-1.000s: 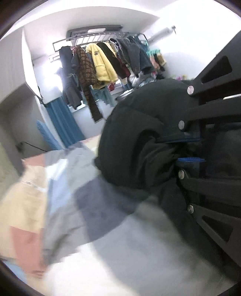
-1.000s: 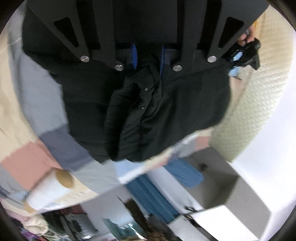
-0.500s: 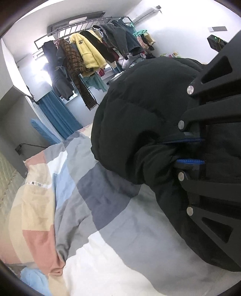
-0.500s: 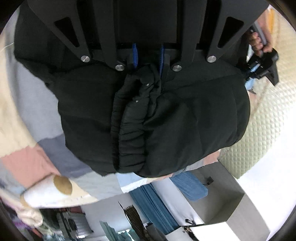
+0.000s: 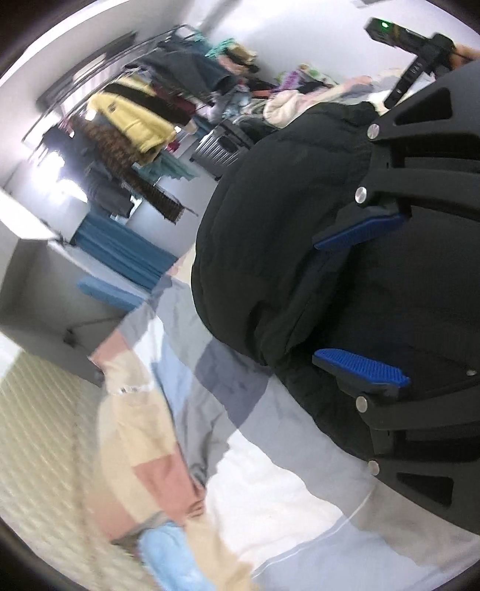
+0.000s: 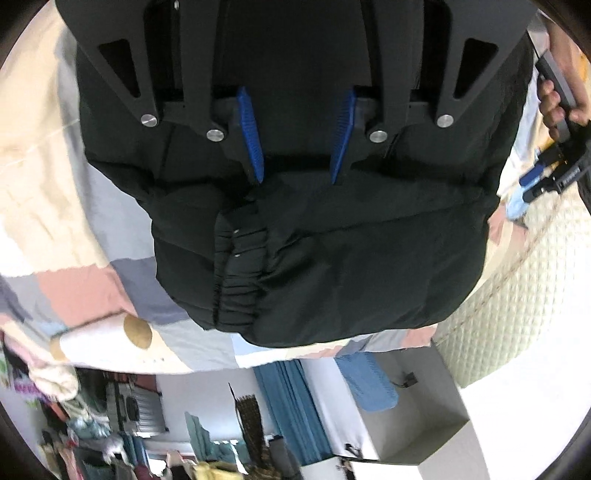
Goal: Fold large clothes
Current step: 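Grasp the collar edge with the left gripper while the right gripper grasps it too, then lift the hooded collar edge with both grippers and fold it toward the hem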
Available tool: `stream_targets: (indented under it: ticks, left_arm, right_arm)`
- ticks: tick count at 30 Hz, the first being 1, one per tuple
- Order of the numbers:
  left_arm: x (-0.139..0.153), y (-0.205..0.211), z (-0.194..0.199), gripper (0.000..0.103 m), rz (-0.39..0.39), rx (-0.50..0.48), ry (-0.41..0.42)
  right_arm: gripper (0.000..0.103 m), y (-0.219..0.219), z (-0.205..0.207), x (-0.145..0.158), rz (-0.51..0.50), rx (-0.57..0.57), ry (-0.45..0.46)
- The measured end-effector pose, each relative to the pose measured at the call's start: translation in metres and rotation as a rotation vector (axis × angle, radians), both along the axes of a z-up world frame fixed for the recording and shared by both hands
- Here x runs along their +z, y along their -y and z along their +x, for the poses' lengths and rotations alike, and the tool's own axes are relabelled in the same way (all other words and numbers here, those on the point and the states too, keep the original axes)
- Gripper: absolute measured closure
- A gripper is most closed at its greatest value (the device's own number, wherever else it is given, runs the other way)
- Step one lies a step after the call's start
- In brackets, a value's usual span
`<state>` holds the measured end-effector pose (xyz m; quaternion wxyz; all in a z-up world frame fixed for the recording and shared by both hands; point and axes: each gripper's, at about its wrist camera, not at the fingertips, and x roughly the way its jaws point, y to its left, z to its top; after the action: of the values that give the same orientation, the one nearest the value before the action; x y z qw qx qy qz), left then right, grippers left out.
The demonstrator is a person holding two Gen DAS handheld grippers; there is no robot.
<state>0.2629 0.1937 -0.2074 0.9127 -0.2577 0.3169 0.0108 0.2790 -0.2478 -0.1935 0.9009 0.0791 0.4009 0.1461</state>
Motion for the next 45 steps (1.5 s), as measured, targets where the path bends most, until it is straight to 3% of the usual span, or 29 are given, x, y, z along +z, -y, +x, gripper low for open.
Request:
stream_targets:
  ticks: [8,12,18,23,27,32,37,40,42,45]
  left_arm:
    - [0.016,0.034,-0.051,0.048,0.113,-0.069,0.014]
    - [0.014,0.055,-0.081,0.048,0.127,-0.161,0.007]
    - [0.014,0.091,-0.115,0.048,0.182,-0.279,0.009]
    - [0.012,0.100,-0.128,0.048,0.171,-0.309,-0.018]
    - [0.010,0.093,-0.131,0.048,0.131,-0.295,-0.031]
    - [0.008,0.090,-0.125,0.048,0.100,-0.275,-0.049]
    - [0.002,0.085,-0.120,0.048,0.090,-0.262,-0.084]
    - [0.001,0.081,-0.119,0.048,0.067,-0.248,-0.093]
    - [-0.001,0.077,-0.118,0.048,0.051,-0.240,-0.098]
    - [-0.003,0.073,-0.115,0.048,0.030,-0.229,-0.108]
  right_arm:
    - [0.065,-0.006,-0.048,0.029,-0.064,0.032,0.082]
    - [0.065,0.003,-0.075,0.028,-0.008,0.011,0.044]
    - [0.065,0.009,-0.109,0.028,-0.035,0.005,0.021]
    - [0.065,0.021,-0.123,0.037,-0.014,0.011,-0.039]
    - [0.065,0.044,-0.124,0.041,-0.062,0.033,-0.112]
    - [0.065,0.083,-0.114,0.017,-0.124,0.025,-0.297]
    - [0.064,0.115,-0.103,-0.018,-0.058,-0.058,-0.491]
    - [0.057,0.124,-0.099,-0.036,-0.045,-0.086,-0.577]
    - [0.042,0.130,-0.097,-0.044,-0.036,-0.102,-0.612]
    - [0.036,0.144,-0.096,-0.051,-0.007,-0.159,-0.638]
